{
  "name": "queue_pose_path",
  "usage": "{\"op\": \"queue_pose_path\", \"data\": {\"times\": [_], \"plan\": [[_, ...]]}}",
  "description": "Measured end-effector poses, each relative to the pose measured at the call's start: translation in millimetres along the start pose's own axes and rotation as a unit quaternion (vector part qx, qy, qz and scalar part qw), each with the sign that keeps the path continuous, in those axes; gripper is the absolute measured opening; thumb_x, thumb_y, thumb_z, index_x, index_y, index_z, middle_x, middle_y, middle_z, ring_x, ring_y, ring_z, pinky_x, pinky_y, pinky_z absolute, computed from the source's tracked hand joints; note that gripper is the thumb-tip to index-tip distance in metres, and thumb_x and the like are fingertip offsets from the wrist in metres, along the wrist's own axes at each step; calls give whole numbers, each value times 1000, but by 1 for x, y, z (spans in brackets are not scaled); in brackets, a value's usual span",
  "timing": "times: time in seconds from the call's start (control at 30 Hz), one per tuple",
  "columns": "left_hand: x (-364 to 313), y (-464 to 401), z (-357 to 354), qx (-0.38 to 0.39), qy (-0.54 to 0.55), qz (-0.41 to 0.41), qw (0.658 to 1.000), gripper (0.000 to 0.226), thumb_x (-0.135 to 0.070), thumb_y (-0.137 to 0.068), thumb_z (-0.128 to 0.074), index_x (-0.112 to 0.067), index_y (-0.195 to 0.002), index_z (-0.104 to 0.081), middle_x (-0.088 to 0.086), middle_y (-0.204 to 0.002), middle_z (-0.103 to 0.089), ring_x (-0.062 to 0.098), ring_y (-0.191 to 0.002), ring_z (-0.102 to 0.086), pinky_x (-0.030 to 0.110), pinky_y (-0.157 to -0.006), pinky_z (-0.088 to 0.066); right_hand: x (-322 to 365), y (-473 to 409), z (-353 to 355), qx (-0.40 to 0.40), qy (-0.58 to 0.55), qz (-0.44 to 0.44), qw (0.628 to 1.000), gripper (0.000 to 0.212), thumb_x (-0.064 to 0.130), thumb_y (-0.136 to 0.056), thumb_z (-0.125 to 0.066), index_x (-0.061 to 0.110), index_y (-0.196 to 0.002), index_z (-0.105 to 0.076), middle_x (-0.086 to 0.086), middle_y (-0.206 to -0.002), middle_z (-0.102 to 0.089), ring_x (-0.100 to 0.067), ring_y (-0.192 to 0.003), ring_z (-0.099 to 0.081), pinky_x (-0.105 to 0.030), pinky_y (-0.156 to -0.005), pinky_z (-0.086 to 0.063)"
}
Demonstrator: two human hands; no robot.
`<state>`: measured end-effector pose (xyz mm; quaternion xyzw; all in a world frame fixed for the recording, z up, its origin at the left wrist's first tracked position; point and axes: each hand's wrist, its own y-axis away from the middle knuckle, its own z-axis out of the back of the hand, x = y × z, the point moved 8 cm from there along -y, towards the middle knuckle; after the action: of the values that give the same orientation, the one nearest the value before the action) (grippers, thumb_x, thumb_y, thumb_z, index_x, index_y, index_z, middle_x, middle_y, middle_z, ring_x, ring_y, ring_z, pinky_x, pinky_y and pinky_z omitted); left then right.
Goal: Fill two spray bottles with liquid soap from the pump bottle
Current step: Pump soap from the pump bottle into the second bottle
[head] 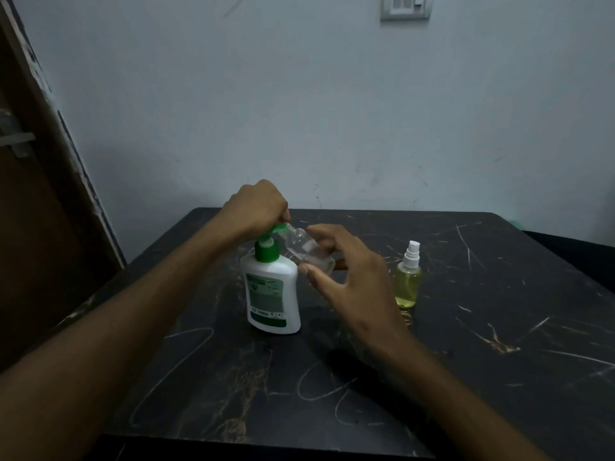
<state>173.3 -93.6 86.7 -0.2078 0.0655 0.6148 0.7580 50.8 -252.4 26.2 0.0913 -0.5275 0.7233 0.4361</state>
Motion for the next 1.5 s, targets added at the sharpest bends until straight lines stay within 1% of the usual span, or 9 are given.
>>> {"op": "queue_pose_path", "data": {"times": [0.17, 0.3, 0.47, 0.63, 0.8, 0.93, 1.1, 1.27, 1.5], "plan": [[1, -1, 8, 0, -45, -7, 999, 18, -25, -97, -66, -16, -90, -80, 1, -107, -76, 23, -93, -72, 51, -90, -61, 0, 4, 1, -28, -7, 4, 1000, 40, 34, -88, -80, 30, -125, -65, 16, -112, -68, 0, -103, -62, -22, -86, -54], [-8, 3, 2, 16, -67, -26, 997, 15, -17, -100, -66, -23, -93, -78, 4, -112, -75, 28, -102, -71, 50, -96, -60, -3, 6, 4, -42, -16, 13, 999, 38, 31, -88, -81, 24, -124, -69, 13, -113, -69, -3, -104, -63, -23, -86, -54], [-6, 4, 2, 17, -65, -24, 997, 25, -18, -101, -62, -29, -81, -70, -1, -105, -73, 26, -99, -70, 52, -97, -59, -4, 10, 6, -50, -28, 17, 998, 38, 36, -90, -78, 24, -125, -70, 15, -112, -69, 1, -102, -64, -21, -86, -55], [-7, 4, 2, 26, -66, -23, 997, 15, -20, -102, -64, -16, -100, -78, 7, -113, -73, 28, -101, -70, 51, -97, -59, -1, 13, 6, -54, -38, 23, 998, 36, 37, -90, -77, 23, -123, -71, 14, -109, -70, 0, -99, -65, -19, -83, -55], [-7, 10, 0, 40, -26, 6, 999, 21, -21, -100, -60, -20, -91, -79, 0, -104, -75, 26, -100, -70, 54, -100, -56, -4, 13, 6, -53, -38, 14, 998, 31, 33, -90, -80, 21, -118, -73, 13, -106, -71, -2, -98, -66, -19, -82, -56], [-7, 15, 12, 25, 13, 28, 999, 24, -32, -87, -60, -18, -88, -79, -1, -100, -76, 27, -98, -70, 56, -100, -55, -3, 16, 4, -48, -41, 11, 998, 26, 35, -92, -77, 25, -115, -72, 17, -105, -69, 1, -98, -65, -15, -82, -54], [-12, 16, 5, 30, 11, 29, 999, 20, -25, -94, -61, -17, -93, -80, 1, -105, -77, 29, -104, -69, 55, -105, -51, -2, 17, 3, -46, -40, -7, 998, 21, 39, -94, -72, 26, -111, -71, 18, -96, -70, 0, -90, -66, -16, -73, -53], [-12, 19, 13, 33, 24, 31, 999, 27, -29, -90, -57, -17, -89, -80, -7, -89, -79, 25, -98, -72, 54, -103, -53, 2, 20, 0, -31, -33, -10, 999, 23, 46, -98, -66, 29, -114, -67, 15, -79, -67, -5, -72, -65, -17, -59, -49], [-19, 21, 7, 41, -4, 9, 999, 29, -24, -101, -53, -14, -96, -80, -4, -97, -78, 26, -102, -71, 55, -106, -51, 1, 21, 1, -41, -34, -5, 999, 25, 45, -96, -68, 27, -114, -66, 13, -83, -68, -6, -73, -65, -22, -61, -51]]}}
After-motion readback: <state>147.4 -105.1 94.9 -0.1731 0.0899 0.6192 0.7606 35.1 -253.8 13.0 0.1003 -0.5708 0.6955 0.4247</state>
